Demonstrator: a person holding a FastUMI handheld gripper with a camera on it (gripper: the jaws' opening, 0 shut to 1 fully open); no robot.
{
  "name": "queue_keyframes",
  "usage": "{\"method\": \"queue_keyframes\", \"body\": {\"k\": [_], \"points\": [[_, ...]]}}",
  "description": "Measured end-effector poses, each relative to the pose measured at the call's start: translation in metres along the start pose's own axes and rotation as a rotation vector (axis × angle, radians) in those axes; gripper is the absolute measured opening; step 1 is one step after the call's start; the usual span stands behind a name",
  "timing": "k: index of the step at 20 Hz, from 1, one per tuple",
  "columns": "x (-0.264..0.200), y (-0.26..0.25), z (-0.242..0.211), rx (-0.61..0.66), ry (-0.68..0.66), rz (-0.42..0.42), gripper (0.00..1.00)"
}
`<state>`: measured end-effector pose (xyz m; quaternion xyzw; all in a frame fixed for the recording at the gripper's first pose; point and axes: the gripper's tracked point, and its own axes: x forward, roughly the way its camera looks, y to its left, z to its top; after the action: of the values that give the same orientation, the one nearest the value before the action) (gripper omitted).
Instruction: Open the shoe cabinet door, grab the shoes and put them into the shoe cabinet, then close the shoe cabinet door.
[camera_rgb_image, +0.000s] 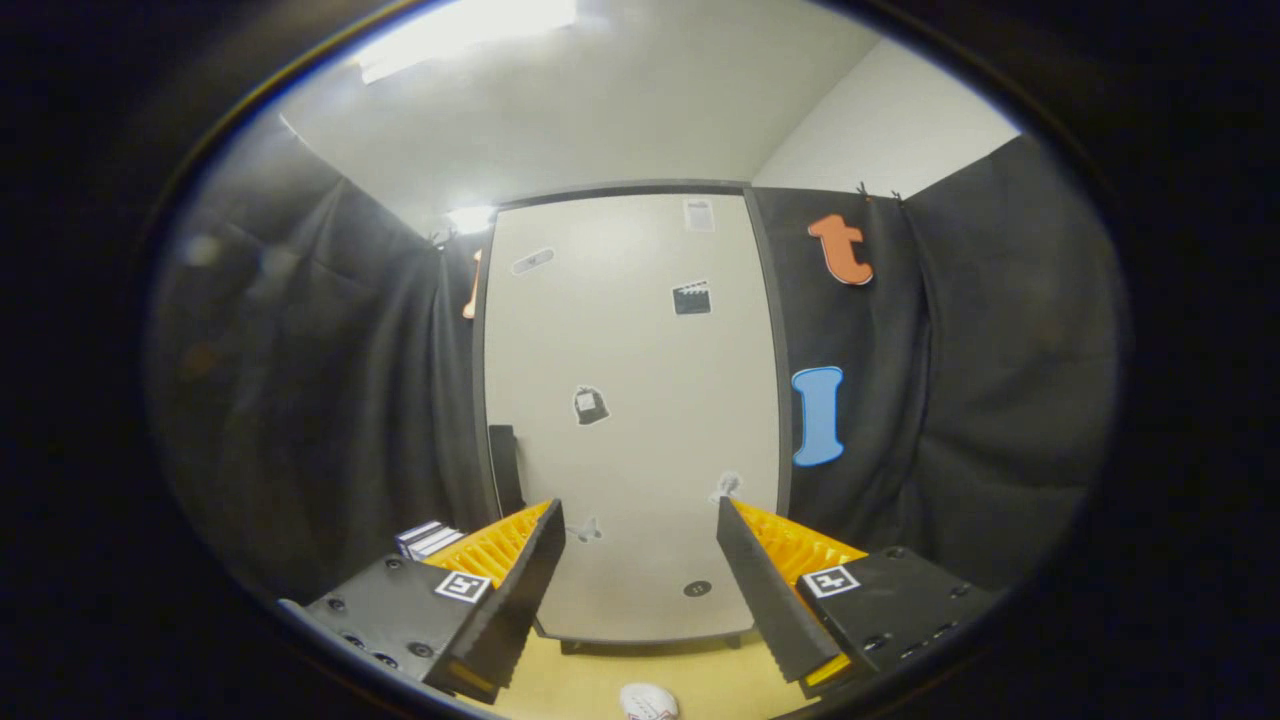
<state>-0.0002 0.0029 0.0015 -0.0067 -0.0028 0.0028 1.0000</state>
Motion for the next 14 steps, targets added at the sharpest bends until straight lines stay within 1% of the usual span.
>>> {"method": "queue_keyframes", "body": {"k": [9, 14], "points": [[0.002, 0.002, -0.003, -0.015, 0.01, -0.019, 0.97], [0.002, 0.004, -0.01, -0.021, 0.03, -0.015, 0.97]]}}
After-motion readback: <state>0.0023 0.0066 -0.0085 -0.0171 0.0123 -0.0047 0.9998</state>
